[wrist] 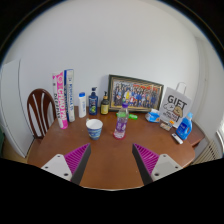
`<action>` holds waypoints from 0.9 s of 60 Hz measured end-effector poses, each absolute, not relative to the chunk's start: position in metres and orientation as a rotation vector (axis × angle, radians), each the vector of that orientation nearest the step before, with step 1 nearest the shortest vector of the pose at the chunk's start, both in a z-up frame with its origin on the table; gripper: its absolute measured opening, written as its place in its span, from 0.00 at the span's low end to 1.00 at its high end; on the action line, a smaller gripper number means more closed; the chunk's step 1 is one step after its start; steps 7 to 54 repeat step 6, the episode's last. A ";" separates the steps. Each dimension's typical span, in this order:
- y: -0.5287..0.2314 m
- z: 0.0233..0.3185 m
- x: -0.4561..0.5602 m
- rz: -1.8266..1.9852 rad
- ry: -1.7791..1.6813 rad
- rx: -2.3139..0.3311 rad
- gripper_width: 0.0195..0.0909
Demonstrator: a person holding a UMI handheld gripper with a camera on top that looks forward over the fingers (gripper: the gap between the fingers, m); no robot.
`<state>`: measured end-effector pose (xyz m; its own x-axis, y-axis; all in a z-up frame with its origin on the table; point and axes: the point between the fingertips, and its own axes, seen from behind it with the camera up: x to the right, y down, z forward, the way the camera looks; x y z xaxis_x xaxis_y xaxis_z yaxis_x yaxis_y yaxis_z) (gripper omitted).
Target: Pour water
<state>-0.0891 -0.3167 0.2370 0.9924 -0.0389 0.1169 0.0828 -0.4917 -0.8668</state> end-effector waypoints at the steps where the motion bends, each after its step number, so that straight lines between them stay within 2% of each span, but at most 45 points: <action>1: -0.318 0.237 -0.089 -0.145 -0.030 -2.079 0.92; 54: -0.321 0.239 -0.091 -0.136 -0.034 -2.080 0.92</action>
